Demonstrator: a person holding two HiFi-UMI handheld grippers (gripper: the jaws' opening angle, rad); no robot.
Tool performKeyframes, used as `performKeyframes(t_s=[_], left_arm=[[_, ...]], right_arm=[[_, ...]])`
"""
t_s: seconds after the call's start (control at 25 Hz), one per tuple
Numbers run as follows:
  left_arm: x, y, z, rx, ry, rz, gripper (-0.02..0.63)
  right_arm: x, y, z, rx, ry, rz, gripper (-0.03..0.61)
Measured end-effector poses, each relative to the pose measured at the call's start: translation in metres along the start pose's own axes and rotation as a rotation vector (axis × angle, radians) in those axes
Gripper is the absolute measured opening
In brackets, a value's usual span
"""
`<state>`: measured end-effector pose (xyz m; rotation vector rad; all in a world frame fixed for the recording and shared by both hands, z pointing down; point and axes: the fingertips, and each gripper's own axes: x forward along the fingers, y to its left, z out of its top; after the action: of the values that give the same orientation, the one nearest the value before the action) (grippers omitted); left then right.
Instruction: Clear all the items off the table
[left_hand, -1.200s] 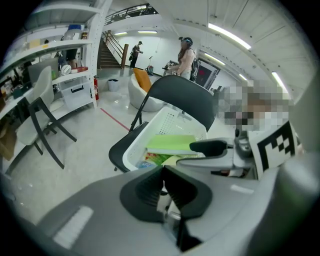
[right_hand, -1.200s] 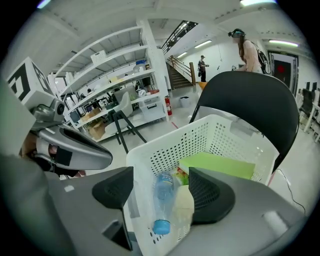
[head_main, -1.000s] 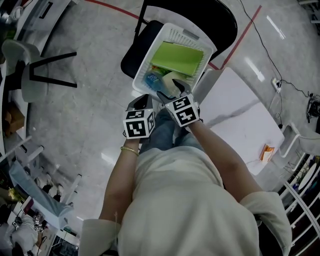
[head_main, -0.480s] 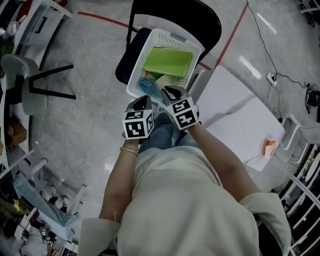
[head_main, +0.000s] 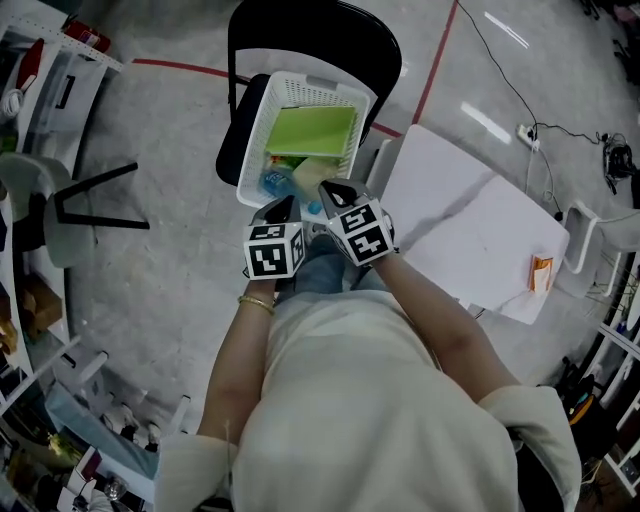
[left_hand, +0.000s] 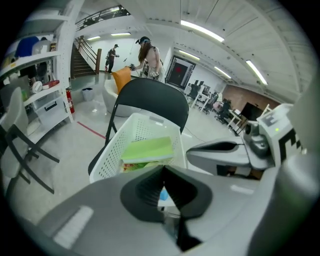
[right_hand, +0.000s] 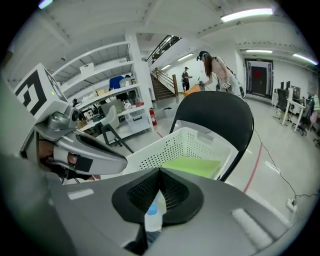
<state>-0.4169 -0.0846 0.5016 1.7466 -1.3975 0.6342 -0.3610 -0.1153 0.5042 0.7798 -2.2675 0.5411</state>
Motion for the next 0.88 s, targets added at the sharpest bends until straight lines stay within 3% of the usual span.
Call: performKeyframes(t_s=[0.28, 0.88], left_arm=[[0.006, -0.027, 0.012, 0.025, 0.005, -0.054, 0.009], [0.022, -0.107, 0.014, 0.219, 0.060, -0.195, 0.009]], right_arm=[[-0.026, -0.014, -0.004, 0.071, -0.045, -0.045, 0.000], [-0.089, -0.061, -0.043, 0.224, -0.089, -0.213, 0.000]])
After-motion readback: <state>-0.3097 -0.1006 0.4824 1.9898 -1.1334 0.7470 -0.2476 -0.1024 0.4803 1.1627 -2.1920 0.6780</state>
